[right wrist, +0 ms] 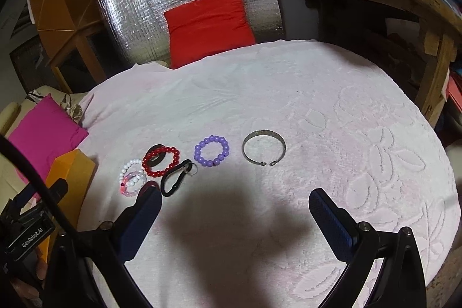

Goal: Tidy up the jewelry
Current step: 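Move both tools toward the row of bracelets on the bedspread, then close the left tool on the maroon band while the right tool closes on the metal bangle, then lift the maroon band with the left tool while the right tool lifts the metal bangle, then lower both held bracelets into the orange box and open both tools, then grasp the pink-clear bead bracelet with the left tool while the right grasps the purple bead bracelet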

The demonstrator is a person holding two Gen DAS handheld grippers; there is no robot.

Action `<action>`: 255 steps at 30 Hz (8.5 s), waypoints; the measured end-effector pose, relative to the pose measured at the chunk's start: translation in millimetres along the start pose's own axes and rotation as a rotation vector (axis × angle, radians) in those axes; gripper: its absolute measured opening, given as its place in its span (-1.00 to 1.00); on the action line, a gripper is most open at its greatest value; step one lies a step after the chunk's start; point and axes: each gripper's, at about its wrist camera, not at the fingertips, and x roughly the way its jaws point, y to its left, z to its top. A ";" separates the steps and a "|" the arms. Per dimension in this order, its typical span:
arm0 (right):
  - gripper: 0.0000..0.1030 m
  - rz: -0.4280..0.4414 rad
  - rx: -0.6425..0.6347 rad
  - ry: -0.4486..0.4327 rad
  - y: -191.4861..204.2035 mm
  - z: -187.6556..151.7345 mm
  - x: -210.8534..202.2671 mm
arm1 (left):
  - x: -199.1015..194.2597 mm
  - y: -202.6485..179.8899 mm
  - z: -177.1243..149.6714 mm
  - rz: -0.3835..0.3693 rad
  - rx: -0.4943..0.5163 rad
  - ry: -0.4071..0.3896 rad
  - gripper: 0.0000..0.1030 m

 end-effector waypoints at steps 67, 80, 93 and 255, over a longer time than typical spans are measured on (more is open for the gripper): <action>0.13 -0.072 -0.128 0.113 -35.5 23.9 119.4 | 102.1 -53.3 -26.9 -0.309 -0.035 0.325 -0.77; -0.15 0.056 -0.092 0.085 -9.3 25.2 81.1 | 63.5 -12.4 -26.1 -0.218 -0.044 0.230 -0.78; -0.62 0.041 -0.206 0.086 32.6 11.6 68.0 | 38.7 25.9 -14.9 -0.099 -0.059 0.108 -0.78; -0.80 0.099 0.054 0.083 13.6 52.5 107.3 | 125.9 -12.6 -14.3 -0.356 0.049 0.285 -0.84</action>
